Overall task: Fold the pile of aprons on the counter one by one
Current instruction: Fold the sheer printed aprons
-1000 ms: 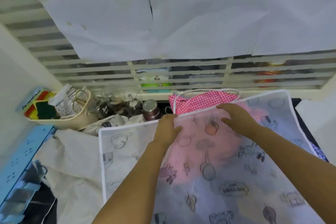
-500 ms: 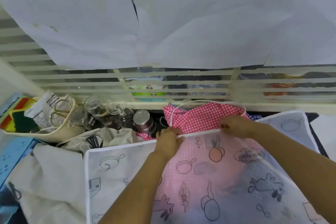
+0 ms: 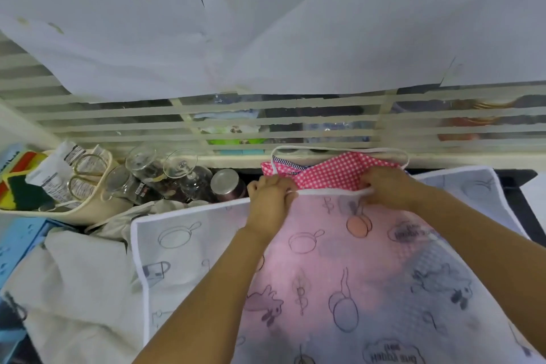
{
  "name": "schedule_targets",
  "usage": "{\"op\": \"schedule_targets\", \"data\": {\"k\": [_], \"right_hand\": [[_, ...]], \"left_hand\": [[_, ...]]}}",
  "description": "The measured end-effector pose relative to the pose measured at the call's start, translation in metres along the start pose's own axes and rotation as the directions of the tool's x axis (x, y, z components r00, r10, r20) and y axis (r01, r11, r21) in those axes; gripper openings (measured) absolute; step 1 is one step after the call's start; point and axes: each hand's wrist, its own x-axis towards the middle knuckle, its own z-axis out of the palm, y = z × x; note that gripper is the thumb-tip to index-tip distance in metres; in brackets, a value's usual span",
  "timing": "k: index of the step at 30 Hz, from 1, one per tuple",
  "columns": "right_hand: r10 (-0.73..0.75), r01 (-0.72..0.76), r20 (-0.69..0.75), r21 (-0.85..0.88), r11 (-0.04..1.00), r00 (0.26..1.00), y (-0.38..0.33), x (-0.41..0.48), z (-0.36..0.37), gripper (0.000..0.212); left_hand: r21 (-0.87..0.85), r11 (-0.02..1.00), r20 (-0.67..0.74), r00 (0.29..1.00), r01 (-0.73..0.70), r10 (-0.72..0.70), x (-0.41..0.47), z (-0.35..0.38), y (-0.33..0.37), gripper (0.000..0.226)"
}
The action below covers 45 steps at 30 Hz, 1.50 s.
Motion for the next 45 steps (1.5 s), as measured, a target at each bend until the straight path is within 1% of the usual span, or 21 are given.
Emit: {"op": "schedule_targets", "data": {"k": [2,4,6,8,9,11,13,14,16,19,21,24,26,28,29,31,33,35,37,41,45], "right_hand": [[0.068,-0.088,-0.185,-0.102,0.991,0.980,-0.002,0.001,0.002,0.018],[0.080,-0.144,-0.264,-0.230,0.962,0.961,-0.003,-0.001,0.009,0.023],[0.081,-0.168,-0.308,-0.268,0.949,0.948,-0.002,-0.006,0.020,0.032],[0.089,-0.168,-0.371,-0.187,0.968,0.925,-0.004,-0.013,0.029,0.038],[0.083,-0.154,-0.423,-0.138,0.978,0.902,-0.007,-0.016,0.035,0.041],[0.040,-0.113,-0.525,-0.108,0.988,0.850,-0.019,-0.025,0.043,0.054],[-0.046,-0.031,-0.490,-0.148,0.988,0.870,-0.038,-0.039,0.059,0.067],[-0.107,0.033,-0.436,-0.174,0.984,0.894,-0.051,-0.051,0.071,0.064],[-0.297,0.216,-0.400,-0.235,0.948,0.867,-0.067,-0.076,0.099,0.048],[-0.489,0.409,-0.237,-0.317,0.856,0.839,-0.075,-0.128,0.134,0.051],[-0.534,0.445,-0.175,-0.376,0.813,0.827,-0.072,-0.158,0.145,0.056],[-0.542,0.472,-0.108,-0.371,0.800,0.833,-0.066,-0.200,0.148,0.071],[-0.550,0.503,-0.041,-0.351,0.789,0.834,-0.063,-0.229,0.154,0.091],[-0.506,0.499,0.069,-0.328,0.802,0.860,-0.060,-0.251,0.166,0.116],[-0.483,0.485,0.085,-0.303,0.821,0.871,-0.059,-0.263,0.172,0.120],[-0.422,0.445,0.143,-0.249,0.860,0.895,-0.056,-0.281,0.191,0.120],[-0.370,0.387,0.117,-0.326,0.862,0.922,-0.054,-0.297,0.208,0.128],[-0.257,0.241,0.024,-0.437,0.866,0.966,-0.046,-0.306,0.219,0.128],[-0.201,0.125,-0.125,-0.450,0.885,0.972,-0.030,-0.311,0.226,0.125],[-0.237,0.138,-0.184,-0.431,0.892,0.954,-0.020,-0.320,0.232,0.117],[-0.231,0.111,-0.237,-0.432,0.895,0.944,-0.028,-0.329,0.229,0.122]], "left_hand": [[-0.038,0.999,-0.108,0.994,0.025,-0.029,0.003,-0.004,0.009,0.027],[-0.080,0.995,-0.201,0.977,0.057,-0.072,-0.002,-0.012,0.013,0.044],[-0.039,0.999,-0.214,0.977,0.010,-0.018,-0.019,-0.020,0.010,0.037],[-0.035,0.999,-0.109,0.993,-0.041,0.037,-0.051,-0.025,0.004,0.016],[-0.044,0.999,-0.024,0.999,-0.025,0.024,-0.071,-0.025,0.002,0.017],[0.052,0.999,0.144,0.990,-0.008,0.001,-0.109,-0.018,-0.003,0.052],[0.194,0.981,0.340,0.938,0.001,-0.068,-0.137,-0.009,-0.010,0.093],[0.253,0.967,0.412,0.904,0.007,-0.114,-0.149,-0.005,-0.014,0.105],[0.296,0.955,0.432,0.888,0.026,-0.158,-0.158,0.003,-0.024,0.114],[0.199,0.978,0.292,0.949,0.063,-0.120,-0.170,0.001,-0.024,0.098],[0.027,0.999,0.144,0.989,-0.043,0.038,-0.187,-0.007,-0.015,0.073],[-0.107,0.968,-0.074,0.973,-0.227,0.219,-0.223,-0.021,0.001,0.038],[-0.104,0.930,-0.090,0.935,-0.352,0.343,-0.257,-0.024,0.010,0.023],[-0.095,0.901,0.015,0.904,-0.424,0.428,-0.289,-0.012,0.013,0.026],[-0.079,0.896,0.096,0.892,-0.436,0.442,-0.306,-0.004,0.015,0.032],[0.033,0.904,0.251,0.880,-0.425,0.404,-0.334,0.014,0.022,0.059],[0.131,0.923,0.375,0.880,-0.362,0.292,-0.355,0.028,0.030,0.092],[0.229,0.932,0.419,0.893,-0.280,0.166,-0.366,0.037,0.037,0.116],[0.309,0.929,0.391,0.917,-0.205,0.072,-0.371,0.043,0.036,0.132],[0.395,0.904,0.379,0.925,-0.163,0.002,-0.373,0.041,0.028,0.135],[0.466,0.871,0.374,0.927,-0.154,-0.037,-0.381,0.035,0.015,0.132]]}}
